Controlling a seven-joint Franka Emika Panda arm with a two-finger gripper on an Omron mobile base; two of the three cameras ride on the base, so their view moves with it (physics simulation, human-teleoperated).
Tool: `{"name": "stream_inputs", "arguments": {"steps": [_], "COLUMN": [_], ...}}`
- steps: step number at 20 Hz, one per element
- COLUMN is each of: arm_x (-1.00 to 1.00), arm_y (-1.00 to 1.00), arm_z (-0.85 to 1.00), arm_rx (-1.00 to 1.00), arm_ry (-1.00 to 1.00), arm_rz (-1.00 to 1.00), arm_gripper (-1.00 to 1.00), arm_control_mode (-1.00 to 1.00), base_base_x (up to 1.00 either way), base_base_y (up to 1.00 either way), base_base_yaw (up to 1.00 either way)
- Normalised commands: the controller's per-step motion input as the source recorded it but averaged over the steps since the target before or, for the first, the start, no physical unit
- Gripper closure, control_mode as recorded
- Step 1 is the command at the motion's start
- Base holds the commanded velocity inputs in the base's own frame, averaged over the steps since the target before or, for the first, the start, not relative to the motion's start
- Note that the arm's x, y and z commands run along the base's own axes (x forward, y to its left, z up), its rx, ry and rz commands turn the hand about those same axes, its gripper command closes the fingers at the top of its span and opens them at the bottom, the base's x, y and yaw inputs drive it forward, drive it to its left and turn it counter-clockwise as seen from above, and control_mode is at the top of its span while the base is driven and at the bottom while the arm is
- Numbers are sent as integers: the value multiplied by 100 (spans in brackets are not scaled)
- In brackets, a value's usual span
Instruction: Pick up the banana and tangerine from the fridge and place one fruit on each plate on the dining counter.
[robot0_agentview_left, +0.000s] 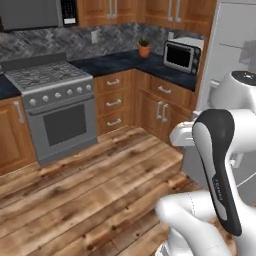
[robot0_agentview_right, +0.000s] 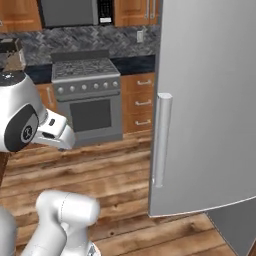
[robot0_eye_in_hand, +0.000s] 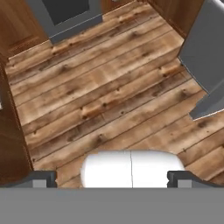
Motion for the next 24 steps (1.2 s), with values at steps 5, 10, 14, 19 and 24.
{"name": "stream_inputs", "arguments": {"steps": [5,10,14,19,24], "arm_x": [0,0,0,0,0], "arm_y": [0,0,0,0,0], "arm_z": [0,0,0,0,0], "arm_rx": [0,0,0,0,0], "arm_ry": [0,0,0,0,0], "arm_rz": [0,0,0,0,0], "arm_gripper": [-100,-100,-100,-100,-100], "arm_control_mode": [100,100,100,100,100], "base_base_x": [100,93,65,71,85], "base_base_y": [77,75,61,60,62], "base_base_yaw": [-45,-62,-79,-80,-74]}}
